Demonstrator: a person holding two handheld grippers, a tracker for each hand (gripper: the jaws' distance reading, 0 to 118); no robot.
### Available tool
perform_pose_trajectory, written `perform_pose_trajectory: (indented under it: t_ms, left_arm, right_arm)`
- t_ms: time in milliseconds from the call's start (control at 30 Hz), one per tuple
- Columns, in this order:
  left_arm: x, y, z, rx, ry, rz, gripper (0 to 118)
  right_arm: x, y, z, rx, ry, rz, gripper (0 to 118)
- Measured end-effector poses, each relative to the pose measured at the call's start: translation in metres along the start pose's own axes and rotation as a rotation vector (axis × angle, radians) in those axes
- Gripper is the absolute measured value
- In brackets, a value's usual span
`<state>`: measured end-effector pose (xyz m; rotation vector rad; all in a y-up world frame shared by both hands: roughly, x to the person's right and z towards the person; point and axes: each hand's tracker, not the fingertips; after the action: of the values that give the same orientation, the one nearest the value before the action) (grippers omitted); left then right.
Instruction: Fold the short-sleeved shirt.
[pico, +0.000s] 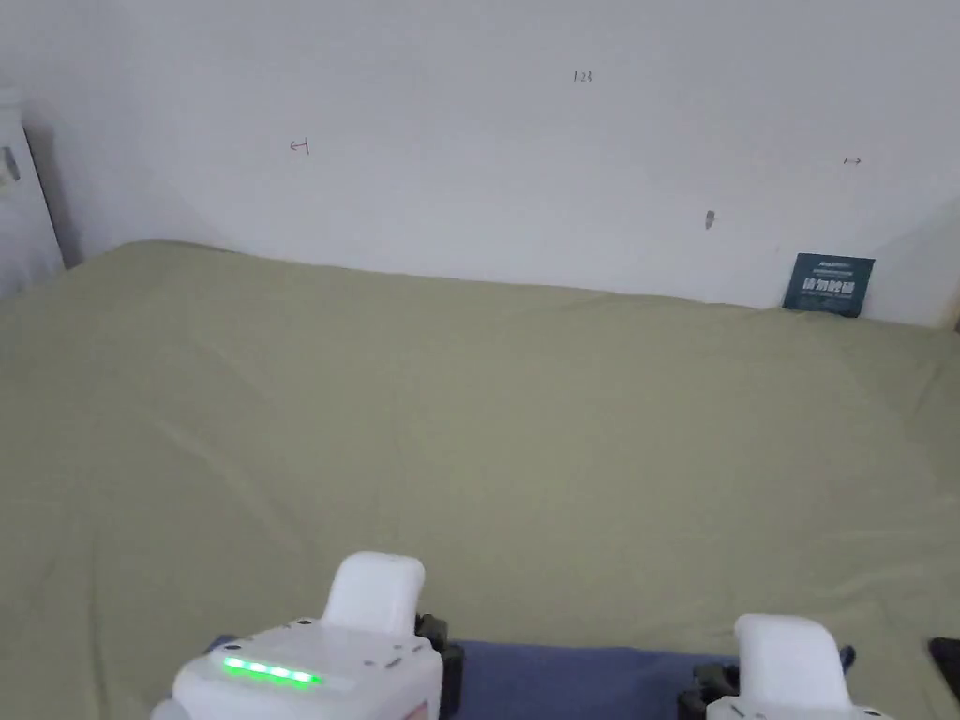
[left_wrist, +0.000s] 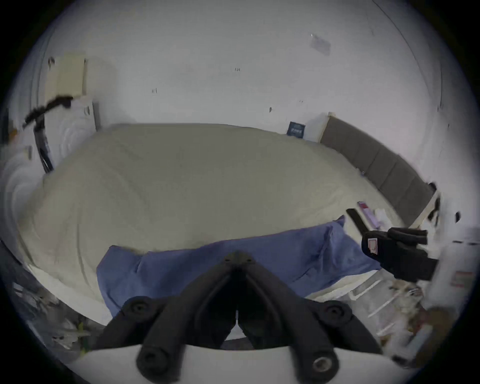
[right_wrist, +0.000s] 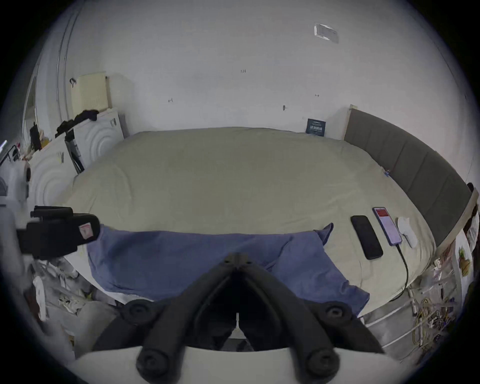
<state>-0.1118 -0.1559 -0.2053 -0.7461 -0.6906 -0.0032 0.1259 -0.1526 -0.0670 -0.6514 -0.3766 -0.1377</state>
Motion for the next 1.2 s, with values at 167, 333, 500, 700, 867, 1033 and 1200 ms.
perform_pose_trajectory:
  t_ms: [167,333,500,700,867,1033,1200]
  left_arm:
    - [-0.107,0.008,0.014,-0.071,-0.123,0.117,0]
    - [-0.196,-0.017,0.006,-0.224,-0.370,0.268,109]
    - [-0.230,-0.053,-0.009,-0.219,-0.268,0.353,111]
    - [-0.232,-0.072,-0.031,-0.192,-0.307,0.427,111]
    - [-0.234,-0.082,-0.059,-0.223,-0.285,0.382,112]
    - [-0.235,-0.077,-0.052,-0.193,-0.277,0.453,94]
    - [-0.221,-0.067,-0.054,-0.204,-0.230,0.428,8]
  right_arm:
    - [0.022,0.008,0.010,0.027,-0.003,-0.050,1]
    - [0.032,0.013,0.013,0.033,0.015,-0.083,1]
    - [0.034,0.016,0.019,0.031,0.028,-0.072,1]
    - [0.038,0.019,0.020,0.028,0.030,-0.067,1]
    - [0.039,0.016,0.016,0.004,0.051,-0.090,1]
    - [0.035,0.012,0.013,-0.013,0.078,-0.105,1]
    - [0.029,0.009,0.011,-0.031,0.120,-0.103,1]
